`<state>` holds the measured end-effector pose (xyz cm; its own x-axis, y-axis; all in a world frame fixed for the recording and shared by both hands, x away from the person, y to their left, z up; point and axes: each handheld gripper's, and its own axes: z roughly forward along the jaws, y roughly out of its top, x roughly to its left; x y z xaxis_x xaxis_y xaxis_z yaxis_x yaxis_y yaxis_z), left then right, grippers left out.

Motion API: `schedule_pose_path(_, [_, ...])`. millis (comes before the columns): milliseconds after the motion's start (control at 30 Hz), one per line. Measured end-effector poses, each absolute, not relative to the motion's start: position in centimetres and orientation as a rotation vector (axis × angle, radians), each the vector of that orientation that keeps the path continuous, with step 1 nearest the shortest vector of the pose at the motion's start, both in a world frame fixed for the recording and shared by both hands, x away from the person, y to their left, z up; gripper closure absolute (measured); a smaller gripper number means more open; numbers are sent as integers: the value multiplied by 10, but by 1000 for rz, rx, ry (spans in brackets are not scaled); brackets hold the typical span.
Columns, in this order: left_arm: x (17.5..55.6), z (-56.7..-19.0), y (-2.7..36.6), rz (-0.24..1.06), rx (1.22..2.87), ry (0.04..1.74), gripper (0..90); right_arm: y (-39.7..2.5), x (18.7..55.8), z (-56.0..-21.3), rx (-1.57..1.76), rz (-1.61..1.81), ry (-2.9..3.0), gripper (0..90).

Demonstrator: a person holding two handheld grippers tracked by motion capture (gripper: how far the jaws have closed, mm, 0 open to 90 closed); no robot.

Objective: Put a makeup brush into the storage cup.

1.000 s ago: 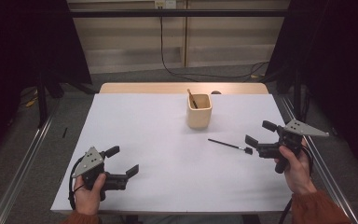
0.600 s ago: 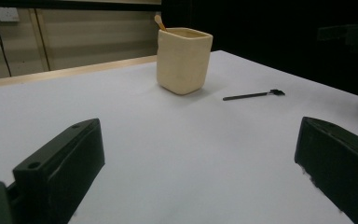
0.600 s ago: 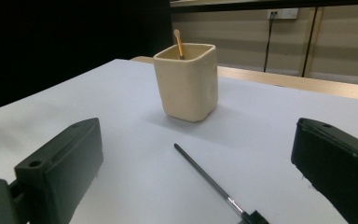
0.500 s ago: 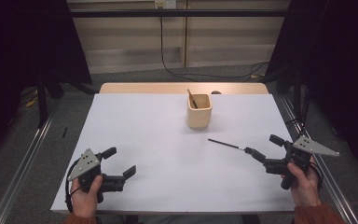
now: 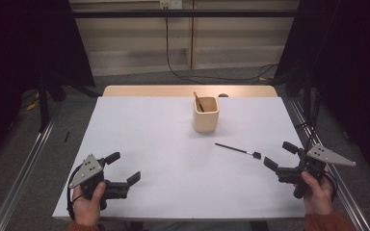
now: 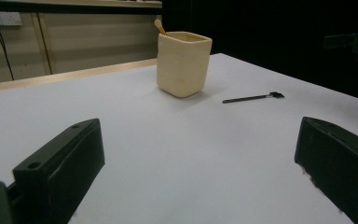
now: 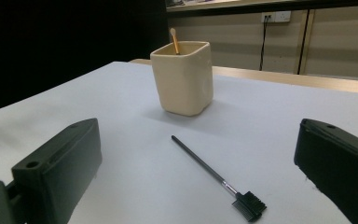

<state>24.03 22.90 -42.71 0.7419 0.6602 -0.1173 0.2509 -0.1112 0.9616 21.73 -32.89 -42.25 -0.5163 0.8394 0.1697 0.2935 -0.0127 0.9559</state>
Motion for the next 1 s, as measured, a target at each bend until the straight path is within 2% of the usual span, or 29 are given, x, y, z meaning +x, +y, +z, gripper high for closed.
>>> schedule_pose_path(267, [243,-428,229,397,1693,722,14,-328,216,-421,1165,1560,1828,37])
schedule_pose_path(500, [242,-426,230,409,1682,727,14,-328,219,-417,1139,1555,1820,25])
schedule_pose_path(1000, [242,-427,229,403,1703,727,14,-322,259,-407,1104,1544,1851,26])
